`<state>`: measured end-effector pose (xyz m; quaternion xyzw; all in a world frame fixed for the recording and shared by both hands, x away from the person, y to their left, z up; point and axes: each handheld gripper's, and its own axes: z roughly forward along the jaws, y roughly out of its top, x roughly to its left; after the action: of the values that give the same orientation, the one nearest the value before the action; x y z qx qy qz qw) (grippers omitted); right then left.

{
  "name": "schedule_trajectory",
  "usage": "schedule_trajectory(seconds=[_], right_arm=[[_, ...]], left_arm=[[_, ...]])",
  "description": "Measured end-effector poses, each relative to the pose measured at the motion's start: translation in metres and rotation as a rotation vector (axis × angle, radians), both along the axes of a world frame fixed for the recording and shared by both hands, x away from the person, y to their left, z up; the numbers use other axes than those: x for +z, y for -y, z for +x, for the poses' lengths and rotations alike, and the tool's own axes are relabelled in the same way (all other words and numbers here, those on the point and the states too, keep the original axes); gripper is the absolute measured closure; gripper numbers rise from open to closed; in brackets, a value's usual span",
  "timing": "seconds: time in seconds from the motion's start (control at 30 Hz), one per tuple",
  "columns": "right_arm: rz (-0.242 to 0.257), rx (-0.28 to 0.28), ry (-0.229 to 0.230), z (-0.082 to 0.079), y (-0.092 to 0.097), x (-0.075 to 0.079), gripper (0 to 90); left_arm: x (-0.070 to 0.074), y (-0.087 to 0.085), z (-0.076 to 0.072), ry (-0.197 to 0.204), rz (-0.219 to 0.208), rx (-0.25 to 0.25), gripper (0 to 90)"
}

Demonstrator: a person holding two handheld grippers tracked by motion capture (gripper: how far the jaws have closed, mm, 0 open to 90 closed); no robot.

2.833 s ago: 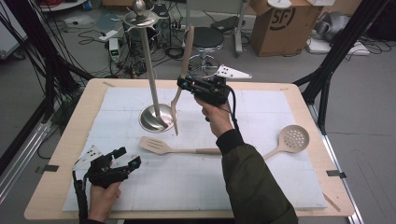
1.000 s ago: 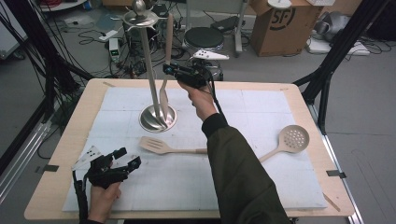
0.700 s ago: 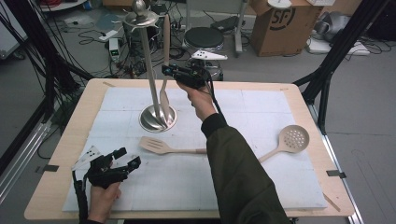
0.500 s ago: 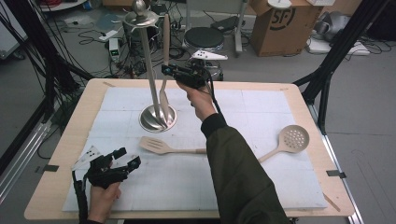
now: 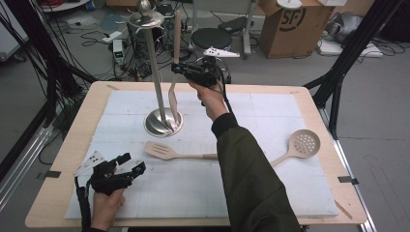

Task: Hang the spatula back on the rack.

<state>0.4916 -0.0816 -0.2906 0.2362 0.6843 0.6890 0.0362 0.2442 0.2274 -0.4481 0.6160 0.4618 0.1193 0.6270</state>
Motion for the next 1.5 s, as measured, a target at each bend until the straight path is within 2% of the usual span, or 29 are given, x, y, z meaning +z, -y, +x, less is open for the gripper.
schedule_trajectory(seconds=[0.1,0.17,0.23,0.4,0.6,0.63,0.7,0.77,0.83,1.03,1.07,1.13,1.17,1.27,1.37,1.4,1.5], right_arm=[[-0.026,0.011,0.000,0.002,-0.004,0.003,78.7],[-0.013,0.026,0.000,0.002,-0.005,0.004,78.7],[-0.024,0.027,0.001,0.001,-0.007,0.004,78.7],[-0.075,0.049,0.006,-0.001,-0.012,0.001,78.7],[-0.066,0.055,0.009,-0.007,-0.015,-0.002,77.6],[-0.059,0.050,0.009,-0.007,-0.014,-0.002,76.1],[-0.046,0.030,-0.005,-0.008,-0.011,-0.004,55.6],[-0.041,0.007,-0.011,-0.009,-0.008,-0.004,49.3],[0.001,-0.022,-0.008,-0.010,0.000,-0.006,44.6],[0.106,-0.063,-0.015,-0.011,0.022,-0.004,42.3],[0.135,-0.058,-0.016,-0.013,0.025,-0.001,42.6],[0.229,-0.045,-0.024,-0.017,0.029,0.006,44.2],[0.277,-0.040,-0.017,-0.020,0.030,0.010,44.5],[0.367,-0.022,0.022,-0.030,0.033,0.022,49.5],[0.391,-0.019,0.069,-0.041,0.031,0.033,55.6],[0.391,-0.022,0.091,-0.044,0.030,0.037,56.2],[0.393,-0.018,0.117,-0.051,0.026,0.049,56.2]], left_arm=[[0.000,-0.001,0.000,0.003,0.001,0.002,10.8],[0.000,-0.001,-0.001,0.002,-0.003,0.003,10.8],[0.000,-0.001,-0.001,0.001,-0.003,0.003,10.8],[0.001,-0.001,-0.002,0.005,-0.001,0.002,10.8],[0.001,0.001,-0.002,0.005,0.001,-0.002,10.8],[0.001,0.001,-0.001,0.007,0.005,-0.003,10.8],[0.001,0.002,-0.001,0.007,0.008,-0.008,10.8],[0.001,0.003,-0.001,0.007,0.008,-0.009,10.8],[0.001,0.003,-0.001,0.006,0.009,-0.008,10.8],[0.001,0.003,-0.001,0.009,0.007,-0.007,10.8],[0.001,0.003,-0.001,0.009,0.008,-0.007,10.8],[0.001,0.003,0.000,0.008,0.009,-0.009,10.8],[0.001,0.003,0.000,0.008,0.011,-0.009,10.8],[0.001,0.005,0.001,0.011,0.011,-0.015,10.8],[0.002,0.007,0.003,0.012,0.013,-0.020,10.8],[0.002,0.008,0.004,0.011,0.011,-0.025,10.8],[0.001,0.011,0.006,0.011,0.012,-0.037,10.8]])
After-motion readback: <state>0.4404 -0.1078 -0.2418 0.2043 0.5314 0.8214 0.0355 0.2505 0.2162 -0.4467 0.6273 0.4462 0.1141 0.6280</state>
